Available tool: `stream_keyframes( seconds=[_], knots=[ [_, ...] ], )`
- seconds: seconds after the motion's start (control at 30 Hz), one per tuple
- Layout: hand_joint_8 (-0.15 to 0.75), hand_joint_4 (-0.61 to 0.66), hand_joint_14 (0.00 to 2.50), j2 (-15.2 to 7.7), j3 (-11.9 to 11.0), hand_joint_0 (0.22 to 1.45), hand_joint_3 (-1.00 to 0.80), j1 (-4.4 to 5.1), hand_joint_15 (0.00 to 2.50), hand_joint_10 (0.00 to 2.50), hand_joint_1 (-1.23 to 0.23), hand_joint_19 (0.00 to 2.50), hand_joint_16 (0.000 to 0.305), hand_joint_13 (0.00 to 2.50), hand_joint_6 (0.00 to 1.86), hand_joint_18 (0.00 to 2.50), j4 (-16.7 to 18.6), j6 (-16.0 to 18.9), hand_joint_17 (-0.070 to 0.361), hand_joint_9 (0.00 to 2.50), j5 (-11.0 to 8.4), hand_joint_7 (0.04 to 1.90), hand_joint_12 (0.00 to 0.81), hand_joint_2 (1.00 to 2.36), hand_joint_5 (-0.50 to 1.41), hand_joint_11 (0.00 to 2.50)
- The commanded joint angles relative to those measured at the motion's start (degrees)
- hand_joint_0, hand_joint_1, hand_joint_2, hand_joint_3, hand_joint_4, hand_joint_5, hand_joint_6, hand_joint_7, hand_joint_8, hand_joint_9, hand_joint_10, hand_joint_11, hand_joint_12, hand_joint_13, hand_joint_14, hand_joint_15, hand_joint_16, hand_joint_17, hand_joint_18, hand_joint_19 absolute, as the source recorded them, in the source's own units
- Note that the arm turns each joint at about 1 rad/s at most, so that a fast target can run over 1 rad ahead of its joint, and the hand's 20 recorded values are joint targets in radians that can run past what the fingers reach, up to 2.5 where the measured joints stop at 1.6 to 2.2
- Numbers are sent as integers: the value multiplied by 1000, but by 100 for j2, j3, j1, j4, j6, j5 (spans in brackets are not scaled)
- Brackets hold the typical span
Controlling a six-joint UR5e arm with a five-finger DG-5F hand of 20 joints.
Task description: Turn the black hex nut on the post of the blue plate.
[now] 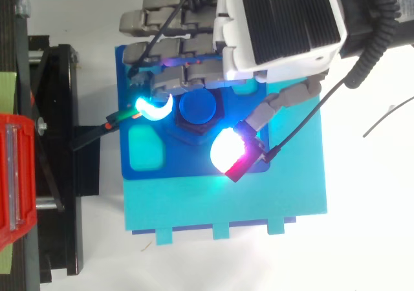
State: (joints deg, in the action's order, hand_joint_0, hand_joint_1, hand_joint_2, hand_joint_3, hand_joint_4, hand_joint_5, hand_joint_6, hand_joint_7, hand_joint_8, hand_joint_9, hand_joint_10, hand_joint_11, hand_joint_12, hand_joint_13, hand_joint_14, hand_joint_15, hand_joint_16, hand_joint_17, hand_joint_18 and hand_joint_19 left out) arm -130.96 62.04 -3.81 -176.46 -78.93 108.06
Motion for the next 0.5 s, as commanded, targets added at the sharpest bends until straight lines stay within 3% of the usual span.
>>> stream_keyframes(
  seconds=[0.0, 0.2, 0.47],
  knots=[
    [247, 247, 0, 0, -8, 367, -500, 3, 57, 4, -635, 240, 64, 80, 502, 3, -2, 0, 145, 290, 5, 975, 363, 1000, -195, 106],
    [238, 240, 1, 0, -8, 382, -500, -5, 52, 6, -853, 218, 63, 97, 502, 48, 6, 0, 142, 311, 5, 1009, 354, 1000, -204, 162],
    [218, 216, 2, 0, -8, 444, -500, -5, 57, 9, -766, 212, 58, 99, 502, 46, 6, 0, 130, 326, 5, 1046, 329, 1000, -197, 178]
  ],
)
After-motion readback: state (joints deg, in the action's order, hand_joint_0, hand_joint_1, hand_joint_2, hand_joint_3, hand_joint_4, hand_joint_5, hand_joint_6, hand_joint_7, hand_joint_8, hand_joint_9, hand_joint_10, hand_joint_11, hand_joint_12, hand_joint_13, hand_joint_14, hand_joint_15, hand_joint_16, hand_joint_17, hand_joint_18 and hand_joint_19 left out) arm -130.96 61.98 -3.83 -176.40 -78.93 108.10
